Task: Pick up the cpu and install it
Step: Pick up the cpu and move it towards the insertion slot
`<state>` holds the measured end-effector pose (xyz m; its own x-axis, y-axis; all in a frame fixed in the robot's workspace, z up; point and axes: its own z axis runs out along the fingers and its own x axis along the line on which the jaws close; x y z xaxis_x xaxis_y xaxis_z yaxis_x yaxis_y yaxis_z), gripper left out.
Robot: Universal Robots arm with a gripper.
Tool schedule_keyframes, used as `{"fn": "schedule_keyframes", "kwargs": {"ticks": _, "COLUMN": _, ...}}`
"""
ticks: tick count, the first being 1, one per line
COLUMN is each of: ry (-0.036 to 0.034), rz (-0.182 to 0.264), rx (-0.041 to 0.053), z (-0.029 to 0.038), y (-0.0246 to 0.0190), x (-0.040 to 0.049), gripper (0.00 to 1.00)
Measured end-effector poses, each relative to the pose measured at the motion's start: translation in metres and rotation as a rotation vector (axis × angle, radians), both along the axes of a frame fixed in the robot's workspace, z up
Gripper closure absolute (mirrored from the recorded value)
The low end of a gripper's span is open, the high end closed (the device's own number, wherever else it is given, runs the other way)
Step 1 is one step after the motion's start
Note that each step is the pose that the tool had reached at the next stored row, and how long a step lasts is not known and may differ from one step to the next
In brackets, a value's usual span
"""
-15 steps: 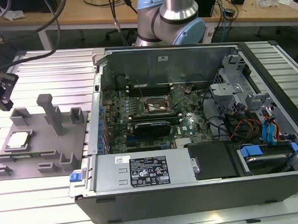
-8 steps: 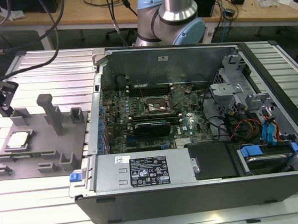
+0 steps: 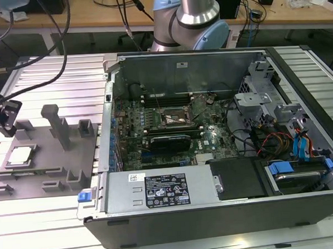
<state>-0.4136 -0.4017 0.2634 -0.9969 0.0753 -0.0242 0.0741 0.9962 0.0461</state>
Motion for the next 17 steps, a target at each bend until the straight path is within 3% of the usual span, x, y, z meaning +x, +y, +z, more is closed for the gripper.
{"fn": "schedule_keyframes", "kwargs": {"ticks": 4, "ry": -0.0002, "rz": 0.0, "rx": 0.0001, "z": -0.0075, "y": -0.0036, "x": -0.0011, "gripper": 0.89}}
{"fn": "schedule_keyframes", "kwargs": {"ticks": 7, "ry": 0.0, "rz": 0.0, "rx": 0.0001, "z": -0.0171, "y": -0.01, "x": -0.0017, "gripper": 0.89}}
{"fn": "schedule_keyframes", "kwargs": {"ticks": 10, "ry": 0.0, "rz": 0.0, "rx": 0.0, "z": -0.0239, "y": -0.0136, "x": -0.002, "gripper": 0.89}}
{"fn": "schedule_keyframes", "kwargs": {"ticks": 17, "ry": 0.0002, "rz": 0.0, "rx": 0.0, "z": -0.0419, "y": -0.0143, "x": -0.0034, "gripper": 0.89}}
